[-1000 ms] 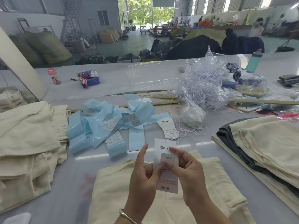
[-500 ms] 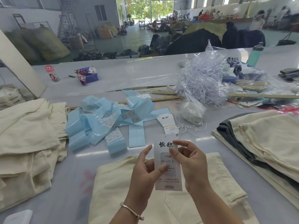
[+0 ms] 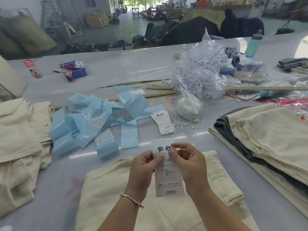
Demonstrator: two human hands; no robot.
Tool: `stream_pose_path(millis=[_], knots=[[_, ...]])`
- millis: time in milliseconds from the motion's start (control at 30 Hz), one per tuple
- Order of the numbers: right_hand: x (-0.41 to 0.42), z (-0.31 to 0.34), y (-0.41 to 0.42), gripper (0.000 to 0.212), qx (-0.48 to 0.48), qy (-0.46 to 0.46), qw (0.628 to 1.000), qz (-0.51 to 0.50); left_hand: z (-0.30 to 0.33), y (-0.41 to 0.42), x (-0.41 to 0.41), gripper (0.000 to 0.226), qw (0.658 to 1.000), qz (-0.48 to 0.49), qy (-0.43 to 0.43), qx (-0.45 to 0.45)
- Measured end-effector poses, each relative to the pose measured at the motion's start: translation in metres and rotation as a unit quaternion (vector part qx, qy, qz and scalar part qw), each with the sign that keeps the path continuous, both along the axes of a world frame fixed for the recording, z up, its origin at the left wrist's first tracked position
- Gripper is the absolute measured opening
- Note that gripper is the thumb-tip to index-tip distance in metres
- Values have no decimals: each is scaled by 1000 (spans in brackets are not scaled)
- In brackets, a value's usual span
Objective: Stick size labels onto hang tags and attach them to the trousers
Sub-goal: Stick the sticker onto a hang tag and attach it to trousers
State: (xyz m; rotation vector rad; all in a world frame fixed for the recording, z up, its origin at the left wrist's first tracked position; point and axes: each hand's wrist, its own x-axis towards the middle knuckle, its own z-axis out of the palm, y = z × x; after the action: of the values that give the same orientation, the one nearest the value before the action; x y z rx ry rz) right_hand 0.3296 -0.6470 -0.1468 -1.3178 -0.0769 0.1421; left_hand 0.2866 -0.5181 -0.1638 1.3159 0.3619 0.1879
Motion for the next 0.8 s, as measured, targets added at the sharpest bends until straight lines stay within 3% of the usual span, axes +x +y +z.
stream_pose_path(millis=[133, 233, 333, 400, 500, 633, 700, 800], knots=[[20, -13, -2, 7, -45, 8, 999, -2, -8, -11, 21, 34, 998, 37, 29, -32], [44, -28, -4, 11, -97, 16, 995, 4, -16, -15, 39, 29, 996, 40, 69, -42], [76, -46, -9, 23, -153, 11, 987, 38, -27, -12, 57, 5, 994, 44, 97, -37], [106, -60, -16, 28, -214, -15, 977, 21, -33, -6, 67, 10, 990, 57, 123, -43], [156, -82, -31, 21, -360, -56, 931, -26, -42, 6, 74, 13, 986, 62, 155, -28], [212, -107, -45, 20, -510, -44, 858, -40, -56, 18, 74, 11, 980, 73, 182, -16], [230, -111, -44, 27, -552, -49, 832, -2, -62, 20, 74, 11, 978, 78, 191, -10], [240, -114, -28, 30, -541, -147, 819, 122, -66, 20, 75, 13, 977, 86, 195, -12]])
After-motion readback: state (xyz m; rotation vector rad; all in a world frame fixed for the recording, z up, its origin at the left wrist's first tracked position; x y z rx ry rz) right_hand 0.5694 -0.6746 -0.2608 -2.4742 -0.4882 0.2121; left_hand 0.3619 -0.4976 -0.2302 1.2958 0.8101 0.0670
